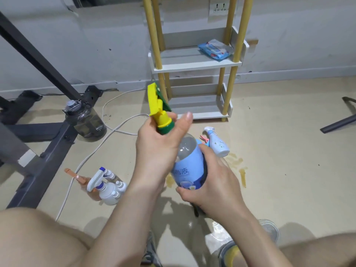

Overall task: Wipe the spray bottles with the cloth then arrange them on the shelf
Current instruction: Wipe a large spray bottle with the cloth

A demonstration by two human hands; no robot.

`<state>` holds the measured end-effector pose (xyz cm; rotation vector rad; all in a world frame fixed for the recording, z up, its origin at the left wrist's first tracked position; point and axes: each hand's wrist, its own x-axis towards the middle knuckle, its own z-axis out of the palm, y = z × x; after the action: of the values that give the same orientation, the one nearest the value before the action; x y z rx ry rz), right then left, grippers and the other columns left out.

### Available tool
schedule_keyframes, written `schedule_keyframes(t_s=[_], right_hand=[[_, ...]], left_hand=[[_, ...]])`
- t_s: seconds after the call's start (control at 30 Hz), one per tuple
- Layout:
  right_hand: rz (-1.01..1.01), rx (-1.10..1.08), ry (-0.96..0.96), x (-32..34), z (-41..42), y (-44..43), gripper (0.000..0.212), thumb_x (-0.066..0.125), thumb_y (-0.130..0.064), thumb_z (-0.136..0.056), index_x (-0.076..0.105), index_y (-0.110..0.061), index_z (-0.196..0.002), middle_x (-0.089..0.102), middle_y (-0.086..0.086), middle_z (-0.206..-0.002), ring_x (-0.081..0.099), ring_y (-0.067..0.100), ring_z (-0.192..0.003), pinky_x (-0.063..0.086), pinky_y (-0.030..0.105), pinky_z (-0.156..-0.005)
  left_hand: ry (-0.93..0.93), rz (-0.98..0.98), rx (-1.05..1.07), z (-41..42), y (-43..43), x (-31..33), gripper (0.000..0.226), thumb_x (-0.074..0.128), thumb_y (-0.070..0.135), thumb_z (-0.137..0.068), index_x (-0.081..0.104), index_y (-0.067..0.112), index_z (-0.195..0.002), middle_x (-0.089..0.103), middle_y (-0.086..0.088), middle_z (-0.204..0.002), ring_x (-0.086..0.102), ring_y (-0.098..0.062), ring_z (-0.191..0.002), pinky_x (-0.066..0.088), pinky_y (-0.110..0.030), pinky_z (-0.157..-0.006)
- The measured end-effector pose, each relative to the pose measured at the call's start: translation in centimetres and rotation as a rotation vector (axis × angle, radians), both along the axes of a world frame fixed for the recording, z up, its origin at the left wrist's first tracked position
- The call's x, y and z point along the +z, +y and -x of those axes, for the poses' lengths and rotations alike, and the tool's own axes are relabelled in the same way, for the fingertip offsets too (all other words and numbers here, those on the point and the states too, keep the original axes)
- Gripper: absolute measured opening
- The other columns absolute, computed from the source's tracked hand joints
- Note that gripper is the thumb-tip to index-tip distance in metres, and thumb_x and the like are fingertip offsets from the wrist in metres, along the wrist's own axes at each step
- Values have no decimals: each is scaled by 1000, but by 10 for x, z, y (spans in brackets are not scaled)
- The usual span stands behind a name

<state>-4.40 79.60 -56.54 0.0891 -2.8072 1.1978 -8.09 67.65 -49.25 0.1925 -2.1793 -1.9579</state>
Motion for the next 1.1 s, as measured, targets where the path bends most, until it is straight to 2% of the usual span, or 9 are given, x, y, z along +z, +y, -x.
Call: schedule_keyframes(t_s=[0.1, 0.2, 0.33, 0.53, 0.6, 0.73, 0.83, 1.0, 1.1], right_hand=[[-72, -6, 34, -3, -4, -4, 92, 78, -40, -55, 37, -35, -137, 60, -14, -108, 55, 16, -95, 42, 28, -68], [223, 185, -185, 1, -4, 5, 83, 83, -36, -53, 40, -47, -123, 65, -15, -98, 62, 14, -85, 54, 39, -72], [425, 338, -356, 5, -4, 14, 80, 90, -20, -54, 48, -38, -119, 69, -9, -100, 68, 19, -90, 57, 50, -81], [495, 516, -482, 6, -1, 18, 74, 89, 6, -59, 52, -29, -112, 69, -21, -87, 64, -2, -76, 50, 13, -60], [485, 532, -500, 5, 1, 15, 73, 89, 7, -59, 52, -28, -113, 69, -22, -88, 65, -3, -78, 49, 12, -62], [367, 383, -335, -4, 13, 1, 80, 89, -18, -55, 48, -44, -119, 69, -13, -101, 66, 15, -92, 57, 41, -79], [85, 259, -115, -14, 26, -10, 74, 80, -31, -53, 42, -48, -114, 61, -20, -96, 56, 17, -90, 51, 35, -67], [72, 347, -170, -34, 47, -33, 86, 80, -37, -60, 34, -45, -132, 58, -19, -106, 52, 21, -99, 49, 37, -80], [78, 412, -377, -52, 64, -36, 95, 67, -22, -86, 4, -34, -155, 51, -10, -125, 45, 29, -119, 41, 39, -95]], left_hand=[[-39, -49, -55, 3, -3, 1, 26, 62, 33, -92, 68, 22, -68, 75, -4, -76, 68, -16, -74, 54, -37, -77], [-23, -13, -321, 5, -14, 0, 35, 52, 15, -100, 67, 18, -69, 75, -12, -79, 73, -21, -85, 56, -33, -84], [-65, -70, -533, 8, -25, 0, 19, 52, 18, -92, 59, 17, -75, 74, -14, -79, 66, -44, -99, 49, -49, -95], [-108, -133, -667, 6, -31, -2, 30, 50, 17, -91, 66, 27, -68, 73, -12, -77, 69, -41, -98, 55, -40, -88], [-123, -126, -675, 5, -31, -3, 22, 50, 19, -92, 64, 25, -75, 74, -12, -79, 70, -37, -95, 54, -39, -88], [-22, 249, -301, 1, -34, -14, 21, 61, 39, -88, 59, 19, -81, 71, -8, -82, 64, -24, -81, 53, -39, -80], [-47, 770, 85, -5, -43, -21, 52, 56, 67, -77, 58, 15, -76, 56, -3, -68, 48, -24, -68, 34, -32, -58], [-140, 626, 140, 17, -65, -42, 55, 63, 52, -82, 37, 11, -56, 37, -2, -49, 37, -26, -59, 31, -32, -54], [-229, 588, 253, 37, -83, -66, 54, 64, 44, -88, 32, 16, -54, 36, 1, -50, 37, -25, -58, 29, -33, -55]])
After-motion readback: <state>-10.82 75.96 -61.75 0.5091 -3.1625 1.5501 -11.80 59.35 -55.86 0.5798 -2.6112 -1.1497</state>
